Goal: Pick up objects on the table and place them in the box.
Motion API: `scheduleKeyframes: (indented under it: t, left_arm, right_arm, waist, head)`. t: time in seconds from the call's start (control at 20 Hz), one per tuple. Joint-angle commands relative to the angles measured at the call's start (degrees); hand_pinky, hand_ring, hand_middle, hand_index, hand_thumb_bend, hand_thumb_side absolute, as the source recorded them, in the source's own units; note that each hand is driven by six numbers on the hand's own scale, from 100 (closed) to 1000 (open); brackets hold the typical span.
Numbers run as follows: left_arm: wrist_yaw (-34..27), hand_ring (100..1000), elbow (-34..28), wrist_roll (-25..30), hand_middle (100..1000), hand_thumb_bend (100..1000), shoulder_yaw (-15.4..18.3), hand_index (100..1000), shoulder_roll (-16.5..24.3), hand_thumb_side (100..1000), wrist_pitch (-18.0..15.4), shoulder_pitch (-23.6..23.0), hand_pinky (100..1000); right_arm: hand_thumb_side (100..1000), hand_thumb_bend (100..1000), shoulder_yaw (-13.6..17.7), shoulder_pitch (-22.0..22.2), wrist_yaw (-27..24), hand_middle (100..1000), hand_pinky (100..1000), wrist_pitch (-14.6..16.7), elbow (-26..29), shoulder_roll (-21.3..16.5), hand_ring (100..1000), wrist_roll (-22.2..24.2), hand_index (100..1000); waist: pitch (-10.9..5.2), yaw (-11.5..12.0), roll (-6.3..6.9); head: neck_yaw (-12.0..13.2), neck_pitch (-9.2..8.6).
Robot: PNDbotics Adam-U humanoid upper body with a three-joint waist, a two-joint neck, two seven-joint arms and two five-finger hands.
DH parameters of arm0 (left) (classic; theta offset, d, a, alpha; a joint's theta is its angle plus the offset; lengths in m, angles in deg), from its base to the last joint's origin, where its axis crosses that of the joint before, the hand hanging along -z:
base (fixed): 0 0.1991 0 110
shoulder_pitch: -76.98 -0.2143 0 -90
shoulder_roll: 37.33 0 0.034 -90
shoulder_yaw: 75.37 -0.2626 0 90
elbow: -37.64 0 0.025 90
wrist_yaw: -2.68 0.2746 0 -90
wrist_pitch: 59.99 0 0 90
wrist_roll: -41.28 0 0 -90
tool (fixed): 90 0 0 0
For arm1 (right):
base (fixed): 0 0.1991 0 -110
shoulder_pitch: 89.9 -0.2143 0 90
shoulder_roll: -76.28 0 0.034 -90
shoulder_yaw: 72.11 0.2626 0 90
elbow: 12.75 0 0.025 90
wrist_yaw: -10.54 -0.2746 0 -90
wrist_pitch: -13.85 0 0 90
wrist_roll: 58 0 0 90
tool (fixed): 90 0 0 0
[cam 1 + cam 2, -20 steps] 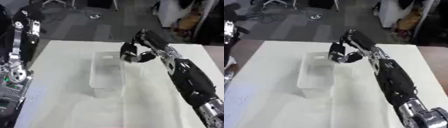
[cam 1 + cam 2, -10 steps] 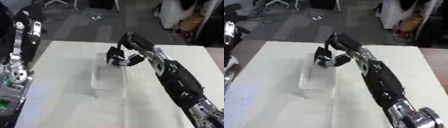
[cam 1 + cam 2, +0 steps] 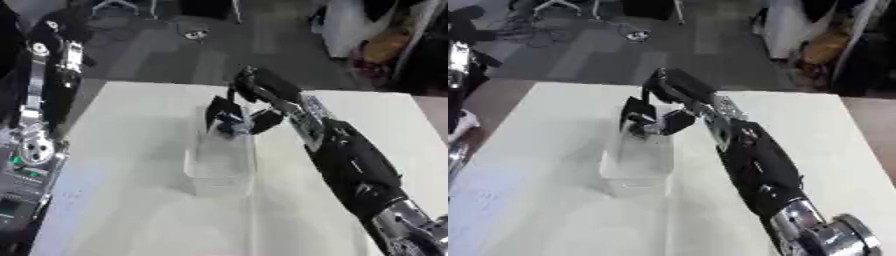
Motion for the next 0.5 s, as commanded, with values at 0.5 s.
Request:
scheduleKeyframes:
  t: [0.5]
  left_arm:
    - [-0.38,743,-0.99,0.05,841,157,0.10,869,0.60,1000,-0.10,0.96,494]
  right_arm:
    - [1000,590,0.58,-1.40,5.12,740,666,-4.17,1.57,-1.09,675,-0.74,859]
  waist:
    - [-0.48,-0.06,0.16]
  head:
    - [-0.03,-0.79]
